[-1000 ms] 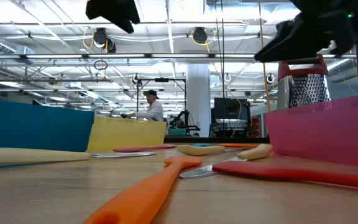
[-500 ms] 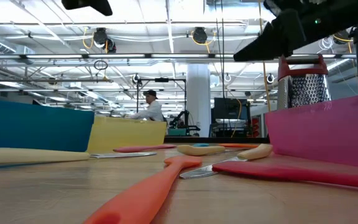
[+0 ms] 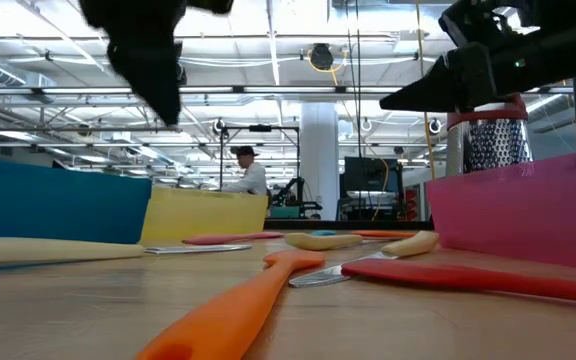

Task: Pick & Place Kitchen Items
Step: Put the yellow knife into the yellow bin

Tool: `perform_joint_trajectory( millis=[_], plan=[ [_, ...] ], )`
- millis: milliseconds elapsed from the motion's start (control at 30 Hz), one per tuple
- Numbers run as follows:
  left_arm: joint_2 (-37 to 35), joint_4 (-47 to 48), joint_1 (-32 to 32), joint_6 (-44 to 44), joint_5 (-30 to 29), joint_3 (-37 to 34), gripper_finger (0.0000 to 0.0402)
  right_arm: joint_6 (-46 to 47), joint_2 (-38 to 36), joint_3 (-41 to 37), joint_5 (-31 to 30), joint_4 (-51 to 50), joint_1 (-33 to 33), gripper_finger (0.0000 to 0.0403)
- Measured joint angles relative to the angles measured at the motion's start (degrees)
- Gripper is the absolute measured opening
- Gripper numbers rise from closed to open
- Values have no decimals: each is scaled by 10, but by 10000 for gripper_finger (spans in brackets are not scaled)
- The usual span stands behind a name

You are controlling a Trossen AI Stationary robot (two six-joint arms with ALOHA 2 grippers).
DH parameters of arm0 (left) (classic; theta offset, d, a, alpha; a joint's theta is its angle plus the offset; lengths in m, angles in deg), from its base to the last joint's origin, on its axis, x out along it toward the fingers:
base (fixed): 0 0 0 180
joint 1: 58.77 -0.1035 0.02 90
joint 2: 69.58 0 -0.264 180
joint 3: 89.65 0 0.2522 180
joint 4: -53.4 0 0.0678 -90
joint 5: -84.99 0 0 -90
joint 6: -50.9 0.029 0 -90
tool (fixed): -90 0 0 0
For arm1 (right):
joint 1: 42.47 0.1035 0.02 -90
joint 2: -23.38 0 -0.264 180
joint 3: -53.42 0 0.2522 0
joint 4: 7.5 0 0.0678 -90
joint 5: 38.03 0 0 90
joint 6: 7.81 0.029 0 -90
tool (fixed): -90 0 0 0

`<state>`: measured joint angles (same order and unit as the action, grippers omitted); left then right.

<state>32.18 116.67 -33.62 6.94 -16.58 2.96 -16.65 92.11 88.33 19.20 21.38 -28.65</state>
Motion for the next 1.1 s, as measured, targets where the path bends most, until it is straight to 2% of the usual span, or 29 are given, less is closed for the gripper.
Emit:
perform_joint_trajectory(
  millis=[267,433,733,1100],
  plan=[
    [73,17,-1,-70,80,0,168,0,0,-10,0,30,0,160],
    [98,41,-12,-76,120,0,168,0,0,-10,0,30,0,160],
    [130,49,-41,-48,135,0,168,0,0,-10,0,30,0,160],
    [129,94,-49,-29,128,0,168,0,0,-10,0,31,0,160]
  ],
)
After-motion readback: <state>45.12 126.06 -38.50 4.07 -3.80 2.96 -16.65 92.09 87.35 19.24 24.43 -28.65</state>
